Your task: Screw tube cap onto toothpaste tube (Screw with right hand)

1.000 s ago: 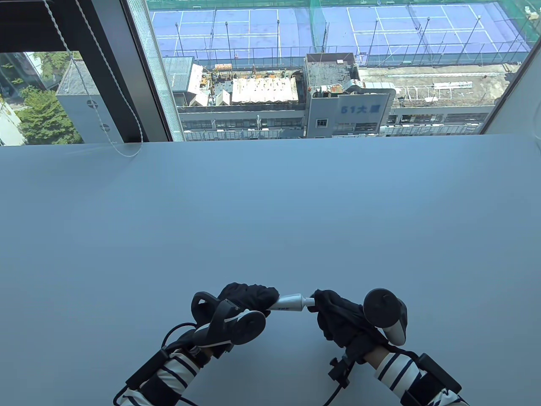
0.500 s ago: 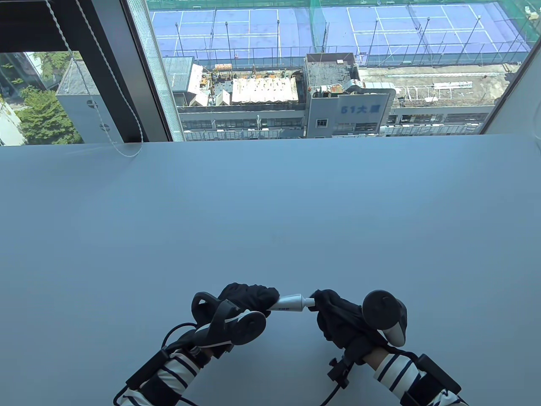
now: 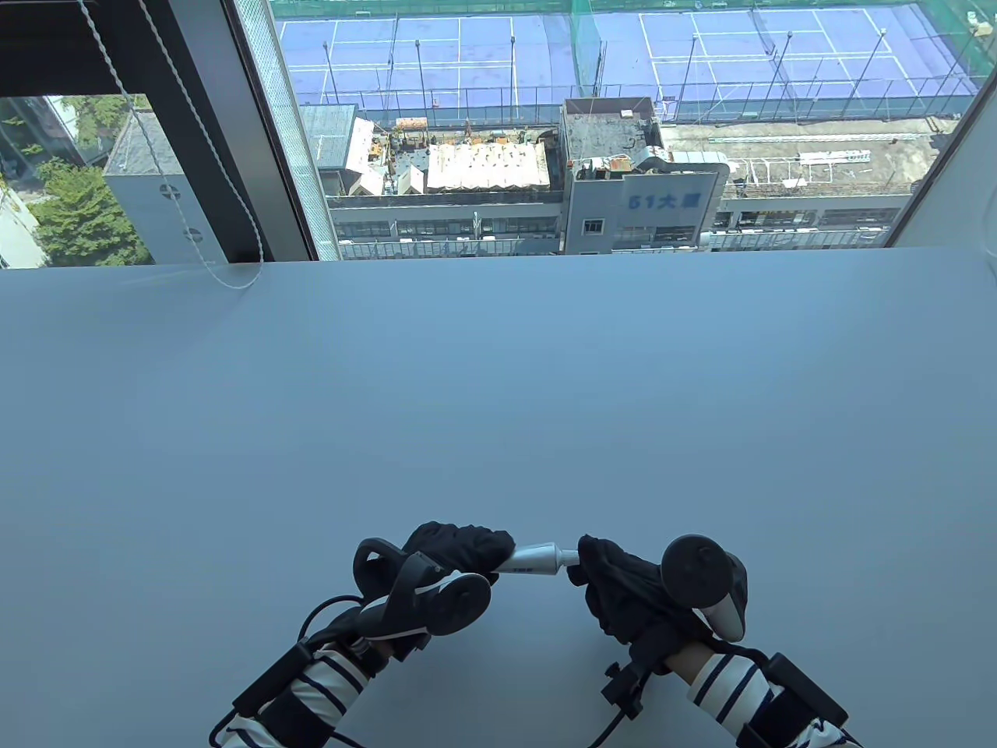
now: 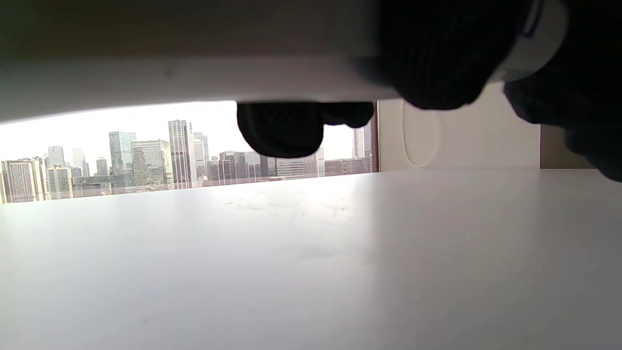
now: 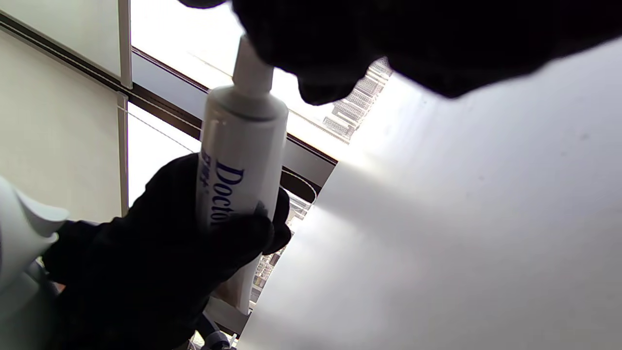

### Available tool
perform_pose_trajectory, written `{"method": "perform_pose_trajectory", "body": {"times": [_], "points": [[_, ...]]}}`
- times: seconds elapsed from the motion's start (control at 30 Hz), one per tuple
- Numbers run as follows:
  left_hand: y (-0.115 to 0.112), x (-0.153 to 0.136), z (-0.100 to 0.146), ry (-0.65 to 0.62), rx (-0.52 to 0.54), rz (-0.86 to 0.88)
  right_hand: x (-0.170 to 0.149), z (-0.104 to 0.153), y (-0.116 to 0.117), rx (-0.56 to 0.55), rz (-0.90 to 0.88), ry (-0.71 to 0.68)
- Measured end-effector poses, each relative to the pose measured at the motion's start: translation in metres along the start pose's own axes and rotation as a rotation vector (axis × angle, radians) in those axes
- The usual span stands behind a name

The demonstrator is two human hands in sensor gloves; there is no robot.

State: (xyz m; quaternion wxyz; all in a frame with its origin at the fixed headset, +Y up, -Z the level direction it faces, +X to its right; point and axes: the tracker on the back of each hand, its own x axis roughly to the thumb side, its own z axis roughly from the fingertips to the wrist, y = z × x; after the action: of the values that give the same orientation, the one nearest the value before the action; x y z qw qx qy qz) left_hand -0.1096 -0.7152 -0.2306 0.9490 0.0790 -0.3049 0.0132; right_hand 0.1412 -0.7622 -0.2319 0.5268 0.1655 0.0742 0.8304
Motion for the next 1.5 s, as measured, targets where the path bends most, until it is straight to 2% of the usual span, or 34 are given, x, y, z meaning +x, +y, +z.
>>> {"method": "perform_pose_trajectory", "body": {"times": [0.13, 0.23, 0.3, 0.43, 0.53, 0.63, 0.77, 0.87, 1.03, 1.23, 1.5], "points": [[0.000, -0.001, 0.000, 0.003, 0.002, 0.000, 0.003, -0.003, 0.002, 0.095, -0.026, -0.101], [0.000, 0.000, 0.000, 0.001, 0.002, 0.002, 0.004, -0.004, 0.004, 0.088, -0.054, -0.145], [-0.001, 0.001, 0.000, -0.008, 0.001, -0.004, 0.005, -0.004, 0.004, 0.069, -0.052, -0.138], [0.000, 0.003, -0.001, -0.012, 0.009, -0.009, 0.001, -0.002, 0.002, -0.010, 0.008, -0.026], [0.001, 0.002, -0.001, -0.009, 0.009, 0.010, 0.002, -0.002, -0.001, 0.018, 0.046, -0.034], [0.003, 0.002, -0.001, -0.009, 0.012, 0.019, 0.008, -0.004, 0.000, 0.079, 0.105, -0.151], [0.004, 0.002, -0.001, -0.017, -0.005, 0.099, 0.021, -0.004, 0.003, 0.134, 0.289, -0.318], [0.005, 0.006, -0.001, -0.035, -0.010, 0.106, 0.028, -0.002, 0.005, 0.047, 0.360, -0.387], [0.007, 0.012, -0.002, -0.040, 0.021, 0.043, 0.026, -0.002, 0.002, -0.024, 0.312, -0.299], [0.013, 0.024, -0.001, -0.047, 0.106, -0.164, 0.017, -0.007, 0.000, -0.049, 0.036, -0.040], [0.011, 0.039, 0.001, -0.065, 0.199, -0.404, 0.012, -0.006, -0.003, -0.066, -0.167, 0.143]]}}
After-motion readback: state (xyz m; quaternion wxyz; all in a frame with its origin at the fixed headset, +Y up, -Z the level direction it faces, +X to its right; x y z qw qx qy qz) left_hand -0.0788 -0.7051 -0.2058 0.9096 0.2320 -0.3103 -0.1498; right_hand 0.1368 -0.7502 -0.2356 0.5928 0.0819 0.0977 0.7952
